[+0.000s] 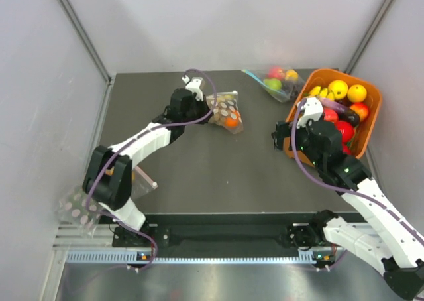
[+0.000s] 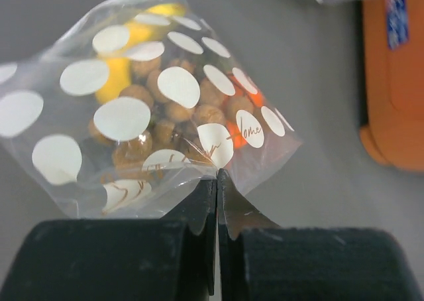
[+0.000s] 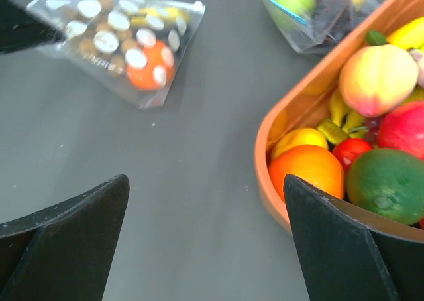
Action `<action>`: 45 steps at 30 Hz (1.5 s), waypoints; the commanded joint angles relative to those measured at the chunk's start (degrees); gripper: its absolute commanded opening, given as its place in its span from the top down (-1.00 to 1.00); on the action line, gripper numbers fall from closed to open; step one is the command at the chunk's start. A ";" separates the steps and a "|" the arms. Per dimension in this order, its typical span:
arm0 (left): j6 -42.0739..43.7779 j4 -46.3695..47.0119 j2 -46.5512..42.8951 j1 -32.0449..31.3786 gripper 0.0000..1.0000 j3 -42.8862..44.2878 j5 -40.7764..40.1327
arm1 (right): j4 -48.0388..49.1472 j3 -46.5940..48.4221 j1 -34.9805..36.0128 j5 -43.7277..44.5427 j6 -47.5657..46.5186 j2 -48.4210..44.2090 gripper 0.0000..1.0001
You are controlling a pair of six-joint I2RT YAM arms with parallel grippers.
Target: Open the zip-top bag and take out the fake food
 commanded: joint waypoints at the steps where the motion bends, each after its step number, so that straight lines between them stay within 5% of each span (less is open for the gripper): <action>1: 6.17 -3.14 -9.11 0.18 1.00 -4.99 5.83 | 3.57 -0.16 0.77 -3.80 0.97 -0.05 -0.99; 6: 9.61 -14.55 -20.45 0.09 1.00 -10.34 12.92 | 7.08 -1.39 0.77 -13.70 -0.78 1.17 -0.99; 12: 8.30 -17.04 -30.91 -0.69 1.00 -17.90 25.87 | 13.14 -2.53 0.86 -27.51 -1.31 5.83 -0.99; 23: 3.74 -29.25 -42.96 -1.49 1.00 -20.63 20.79 | 39.86 -6.32 1.56 -53.09 2.90 21.20 -0.99; 28: -0.31 -28.46 -43.06 -1.40 1.00 -23.54 14.56 | 40.04 -6.04 7.35 -50.05 1.76 25.17 -0.99; 33: -5.04 -34.86 -38.93 -1.40 1.00 -21.88 -11.94 | 44.87 -9.12 8.94 -41.35 3.43 28.76 -0.99; 45: -5.77 -36.72 -32.86 -1.40 1.00 -21.70 -19.91 | 38.55 -3.94 7.19 -22.53 3.61 39.66 -0.97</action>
